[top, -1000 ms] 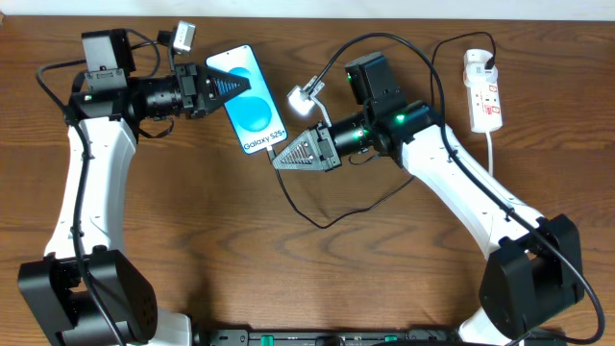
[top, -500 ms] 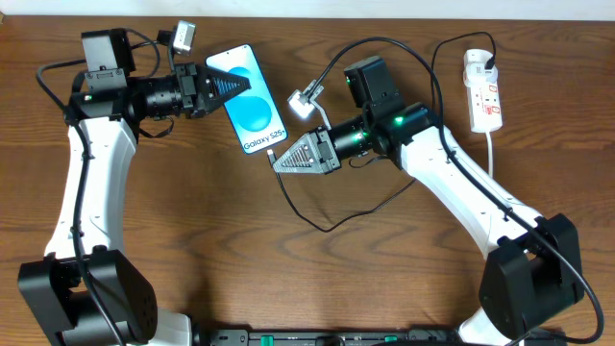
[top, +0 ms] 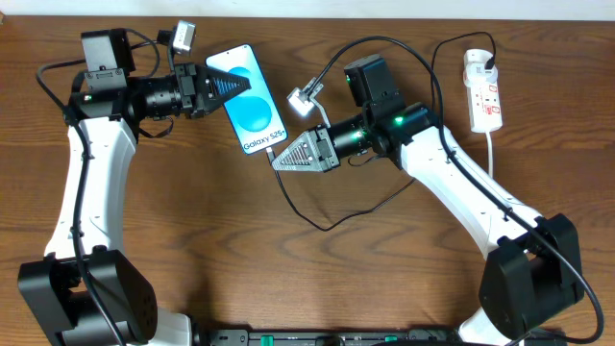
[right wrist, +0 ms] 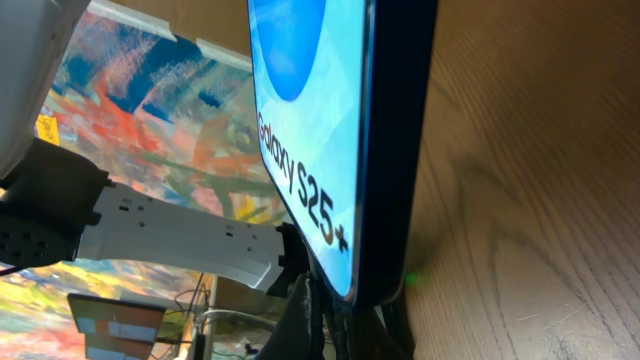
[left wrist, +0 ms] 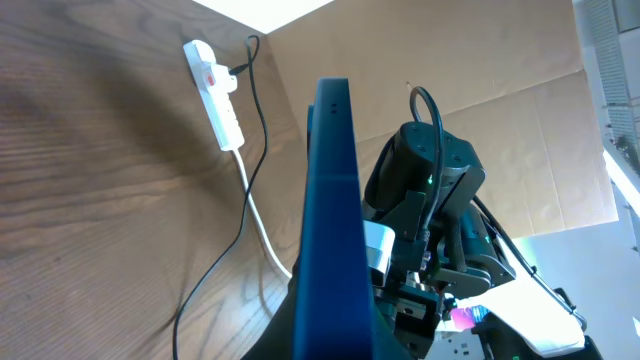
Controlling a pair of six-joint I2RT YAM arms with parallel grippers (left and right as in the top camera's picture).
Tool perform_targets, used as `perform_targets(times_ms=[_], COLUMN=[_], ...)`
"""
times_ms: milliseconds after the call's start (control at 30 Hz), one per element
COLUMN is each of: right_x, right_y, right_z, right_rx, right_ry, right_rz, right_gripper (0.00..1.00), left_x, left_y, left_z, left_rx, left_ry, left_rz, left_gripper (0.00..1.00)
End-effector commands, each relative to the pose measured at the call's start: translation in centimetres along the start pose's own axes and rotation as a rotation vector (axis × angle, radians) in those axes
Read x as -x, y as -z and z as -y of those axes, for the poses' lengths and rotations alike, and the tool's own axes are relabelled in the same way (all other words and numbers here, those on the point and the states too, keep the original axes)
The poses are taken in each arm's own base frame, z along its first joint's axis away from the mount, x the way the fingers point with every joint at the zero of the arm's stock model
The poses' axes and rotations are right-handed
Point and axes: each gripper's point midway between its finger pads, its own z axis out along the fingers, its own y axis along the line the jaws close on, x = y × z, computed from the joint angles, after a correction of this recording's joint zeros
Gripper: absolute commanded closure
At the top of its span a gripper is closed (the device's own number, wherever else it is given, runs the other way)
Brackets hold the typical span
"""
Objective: Plug charger to phone and switch on socket
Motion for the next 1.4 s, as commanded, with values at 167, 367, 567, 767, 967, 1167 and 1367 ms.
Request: perform_targets(times_ms=[167,367,567,767,967,1167,1367], right_x=[-0.3,-0.1,-0.1,0.1,0.8,1.2,1.5], right_y=[-0.3,-0.3,-0.3,-0.3,-0.2,0.5,1.1], right_z=[-0.4,-0.5,-0.4,-0.4,-0.5,0.1,0.4], right_rx=[0.047,0.047,0.046,0.042,0.044,0.019,0.011], right_ry=[-0.008,-0.006,-0.006,-0.002,0.007,-0.002,-0.005], right_rz=[-0.016,-0.012,-0.011,-0.004,0.011,0.034,0.048], right_gripper=[0.99,0.99,0.99,0.99,0.99,0.99,0.99], left_x=[-0.1,-0.1,-0.1,-0.1,-0.1,-0.2,-0.3], left_y=[0.1,0.1,0.1,0.1,0.1,0.1,0.0], left_z=[1.5,1.5,1.5,1.5,1.5,1.4,1.4], left_rx=[-0.049,-0.049,-0.049,-0.049,-0.049,-0.049,-0.049], left_ry=[-0.021,-0.021,-0.02,-0.02,-0.019,-0.011,-0.009], left_rz=[-0.014,-0.014,-0.014,-0.015,-0.015,-0.016,-0.017], left_gripper=[0.93,0.93,0.93,0.93,0.93,0.93,0.93])
